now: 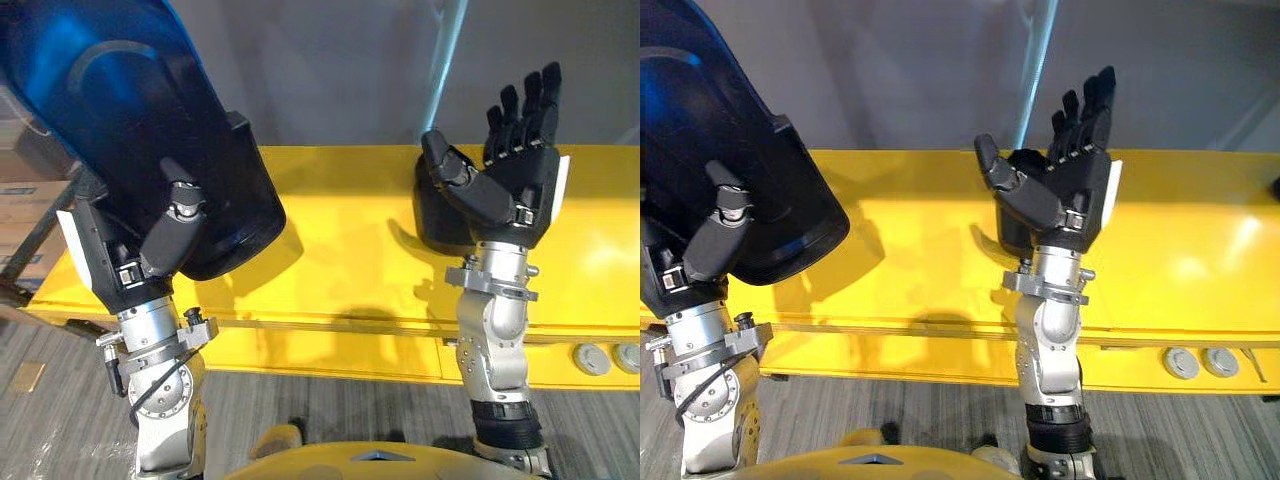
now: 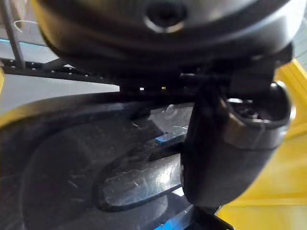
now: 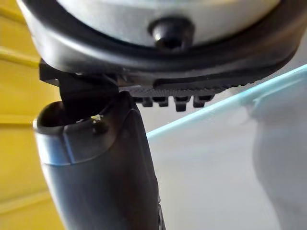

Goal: Walk over and take three plastic housings, then place them on the shelf

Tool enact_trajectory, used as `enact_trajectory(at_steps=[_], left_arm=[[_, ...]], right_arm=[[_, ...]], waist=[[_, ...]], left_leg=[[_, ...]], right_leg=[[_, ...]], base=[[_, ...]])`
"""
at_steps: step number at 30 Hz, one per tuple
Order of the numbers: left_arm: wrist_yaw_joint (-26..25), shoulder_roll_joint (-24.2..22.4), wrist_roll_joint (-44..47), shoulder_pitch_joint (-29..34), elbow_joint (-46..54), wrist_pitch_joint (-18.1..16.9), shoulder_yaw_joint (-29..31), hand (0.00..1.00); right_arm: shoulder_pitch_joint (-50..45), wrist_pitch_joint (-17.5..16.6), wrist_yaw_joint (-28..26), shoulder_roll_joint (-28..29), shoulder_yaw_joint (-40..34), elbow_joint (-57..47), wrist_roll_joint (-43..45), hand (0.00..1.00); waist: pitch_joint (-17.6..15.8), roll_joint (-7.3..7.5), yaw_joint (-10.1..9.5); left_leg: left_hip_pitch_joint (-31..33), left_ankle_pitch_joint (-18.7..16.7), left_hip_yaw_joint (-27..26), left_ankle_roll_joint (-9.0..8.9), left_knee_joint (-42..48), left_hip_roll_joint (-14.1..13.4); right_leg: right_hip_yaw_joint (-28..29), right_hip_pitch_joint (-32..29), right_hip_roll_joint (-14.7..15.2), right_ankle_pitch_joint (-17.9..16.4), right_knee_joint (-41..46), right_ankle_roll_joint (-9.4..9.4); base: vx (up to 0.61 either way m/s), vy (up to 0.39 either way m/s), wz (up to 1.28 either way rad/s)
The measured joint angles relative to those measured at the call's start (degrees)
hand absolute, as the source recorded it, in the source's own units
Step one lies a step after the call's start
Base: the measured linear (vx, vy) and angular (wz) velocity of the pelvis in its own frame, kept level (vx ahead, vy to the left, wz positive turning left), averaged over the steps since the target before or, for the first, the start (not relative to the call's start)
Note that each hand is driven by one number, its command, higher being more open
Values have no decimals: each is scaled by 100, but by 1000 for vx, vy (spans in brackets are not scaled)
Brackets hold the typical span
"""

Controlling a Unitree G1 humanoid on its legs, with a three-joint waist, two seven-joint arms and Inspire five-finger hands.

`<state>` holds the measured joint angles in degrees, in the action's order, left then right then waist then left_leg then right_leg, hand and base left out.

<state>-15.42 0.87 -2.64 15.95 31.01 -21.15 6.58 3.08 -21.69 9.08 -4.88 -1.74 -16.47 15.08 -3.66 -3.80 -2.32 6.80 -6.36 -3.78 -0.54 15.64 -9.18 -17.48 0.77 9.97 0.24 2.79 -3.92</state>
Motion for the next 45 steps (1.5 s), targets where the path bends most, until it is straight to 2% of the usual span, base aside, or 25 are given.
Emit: enact_trajectory(at_steps=[1, 2, 3, 4, 6, 8, 11, 15, 17, 21, 26, 28, 31, 35, 42, 45], left_arm=[[14, -3, -15, 6, -1, -2, -2, 0], [53, -16, -15, 23, -17, -11, -1, 0], [72, 30, -9, 5, -34, -12, 2, 0], [99, 103, 2, 7, -46, -12, 6, 0], [229, 195, 73, 10, -111, -10, 30, 0], [338, 215, 162, 25, -160, 5, 74, 0], [414, 364, 261, 3, -160, 105, 107, 0], [888, 449, 674, -40, -160, 332, -130, 0], [1119, 444, 933, -122, -257, 598, -339, 0], [1476, 447, 1225, -484, -675, 1073, -386, 0], [1396, 502, 1425, -713, -1227, 1730, -328, 0], [1231, 584, 1431, -917, -1762, 2110, -298, 0], [1158, 600, 1589, -966, -2220, 2458, -174, 0], [1201, 601, 1628, -1045, -2422, 2859, -176, 0], [1529, 663, 1616, -1486, -2683, 3021, -185, 0], [1614, 680, 1626, -1614, -2812, 3020, -187, 0]], right_arm=[[-16, -3, 6, -23, -53, 0, 8, 100], [-20, -17, 9, -82, -112, 1, 113, 100], [-34, -66, 41, -22, -181, 2, 183, 100], [-66, -81, 79, 114, -239, 2, 179, 100], [-139, -83, 129, 240, -229, 2, 162, 100], [-232, -82, 130, 377, -141, 2, 162, 100], [-252, -81, 131, 477, 11, 1, 117, 100], [-245, -75, 100, 334, -18, 1, 72, 100], [-245, -50, -37, 148, -133, 2, -81, 100], [-247, 47, -388, -151, -380, -23, -241, 100], [-369, 227, -742, -213, -649, -278, -336, 100], [-467, 242, -903, -216, -739, -454, -335, 100], [-463, 257, -1109, -222, -782, -472, -286, 100], [-464, 388, -1394, -238, -801, -472, -85, 100], [-433, 637, -1998, -561, -407, -471, -33, 100], [-419, 662, -2038, -593, -320, -471, -32, 100]], waist=[[17, -53, 26], [60, -129, 68], [79, -119, 144], [66, 5, 184], [79, 105, 197], [92, 140, 204], [115, 202, 298], [114, 205, 386], [102, 184, 403], [98, 176, 444], [96, 180, 554], [85, 173, 620], [32, 175, 738], [-37, 141, 757], [-65, 99, 702], [-65, 98, 701]], left_leg=[[-43, 118, 23, -131, -22, -55], [-127, 66, 128, -415, -194, 1], [-227, 66, 36, -580, -487, 197], [-418, 174, -112, -468, -789, 448], [-677, 258, -269, -387, -1108, 703], [-817, 236, -397, -342, -1196, 753], [-820, 199, -412, -381, -1176, 684], [-705, 269, -288, -488, -1202, 498], [-700, 344, -263, -558, -1277, 397], [-794, 405, -311, -605, -1417, 338], [-950, 395, -508, -602, -1497, 347], [-972, 384, -563, -604, -1506, 345], [-1037, 376, -703, -605, -1583, 338], [-1030, 395, -714, -616, -1599, 306], [-1027, 442, -683, -645, -1635, 262], [-1037, 467, -664, -646, -1675, 264]], right_leg=[[15, -19, 53, -36, 54, -66], [59, -72, 163, -40, 121, -149], [73, -74, 330, 11, 92, -229], [155, -56, 574, 70, 33, -279], [241, 1, 809, 182, 6, -319], [216, 32, 846, 251, 41, -306], [90, 54, 777, 319, 26, -376], [-86, 101, 550, 355, -168, -432], [-109, 114, 432, 366, -262, -442], [-62, 118, 358, 368, -293, -438], [188, 112, 359, 368, -293, -437], [244, 105, 354, 367, -295, -437], [389, 45, 331, 364, -297, -434], [401, 27, 292, 362, -298, -432], [377, 25, 247, 362, -299, -430], [376, 24, 246, 362, -299, -430]], base=[[-53, 233, 2], [-32, 282, 7], [-44, 402, -3], [-38, 378, -6], [-28, 245, -24], [-15, 116, -29], [18, -7, -7], [44, -88, 12], [47, -90, 7], [17, -32, -6], [-12, 15, -19], [-45, 5, -13], [-45, 5, -21], [-7, 0, -3], [3, -2, 1], [0, 2, 2]])
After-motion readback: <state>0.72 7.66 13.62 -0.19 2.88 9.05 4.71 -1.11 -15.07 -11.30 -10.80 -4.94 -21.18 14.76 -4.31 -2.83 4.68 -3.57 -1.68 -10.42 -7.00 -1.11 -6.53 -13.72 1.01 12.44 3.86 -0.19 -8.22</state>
